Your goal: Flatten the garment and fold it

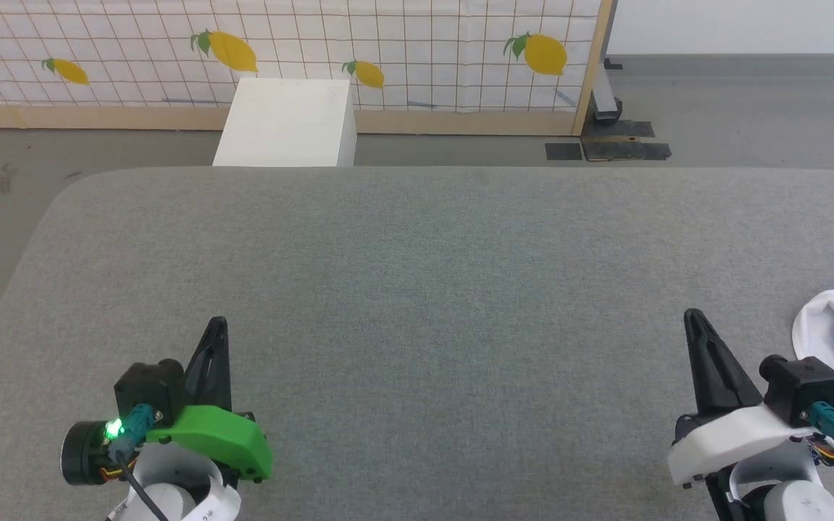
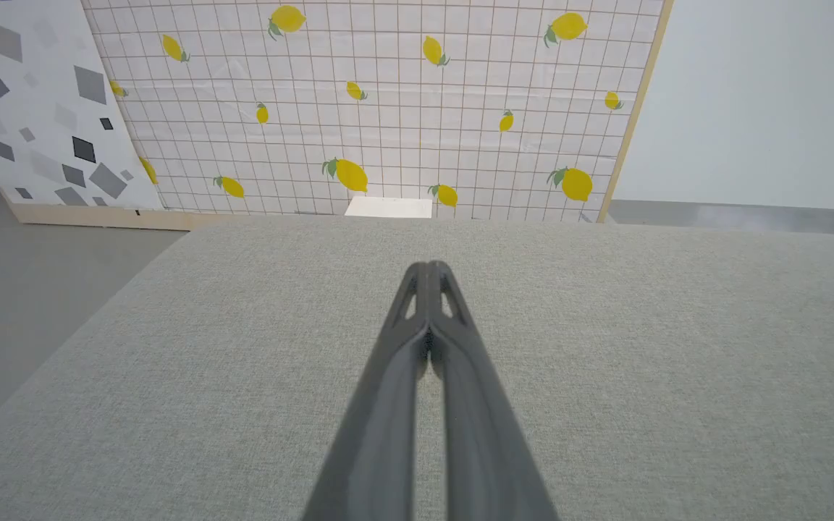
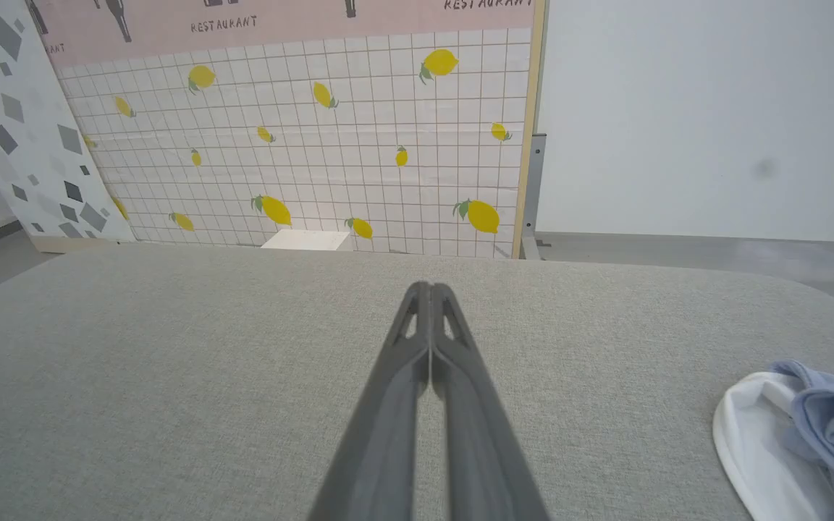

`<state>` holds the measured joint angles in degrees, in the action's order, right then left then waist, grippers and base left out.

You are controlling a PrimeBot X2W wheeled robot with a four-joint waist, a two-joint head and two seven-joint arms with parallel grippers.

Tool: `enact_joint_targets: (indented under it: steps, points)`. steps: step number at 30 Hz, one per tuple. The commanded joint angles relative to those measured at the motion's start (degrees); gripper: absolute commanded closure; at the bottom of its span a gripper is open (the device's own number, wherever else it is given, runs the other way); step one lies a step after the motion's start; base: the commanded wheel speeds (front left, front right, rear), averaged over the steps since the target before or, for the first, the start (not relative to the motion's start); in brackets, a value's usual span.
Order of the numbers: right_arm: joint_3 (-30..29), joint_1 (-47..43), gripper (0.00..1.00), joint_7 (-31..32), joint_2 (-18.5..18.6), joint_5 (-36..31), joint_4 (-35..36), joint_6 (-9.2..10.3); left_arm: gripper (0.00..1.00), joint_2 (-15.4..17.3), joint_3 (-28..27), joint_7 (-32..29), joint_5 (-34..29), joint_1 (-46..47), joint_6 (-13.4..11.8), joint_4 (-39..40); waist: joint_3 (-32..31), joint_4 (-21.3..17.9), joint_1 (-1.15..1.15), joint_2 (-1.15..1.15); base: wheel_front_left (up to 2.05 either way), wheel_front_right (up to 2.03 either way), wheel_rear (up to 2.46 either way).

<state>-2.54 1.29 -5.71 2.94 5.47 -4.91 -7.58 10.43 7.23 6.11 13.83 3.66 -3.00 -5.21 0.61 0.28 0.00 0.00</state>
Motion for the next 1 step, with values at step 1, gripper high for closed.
enact_joint_targets:
  steps: [1]
  points:
    - [0.17,-0.65,1.00,0.32,-0.04,-0.62,0.46,0.05,1.00,-0.65,-0.52,-0.38,-1.08,-0.96,0.37,0.38,-0.01,-0.01,0.00,0.00,0.00,0.00,0.00]
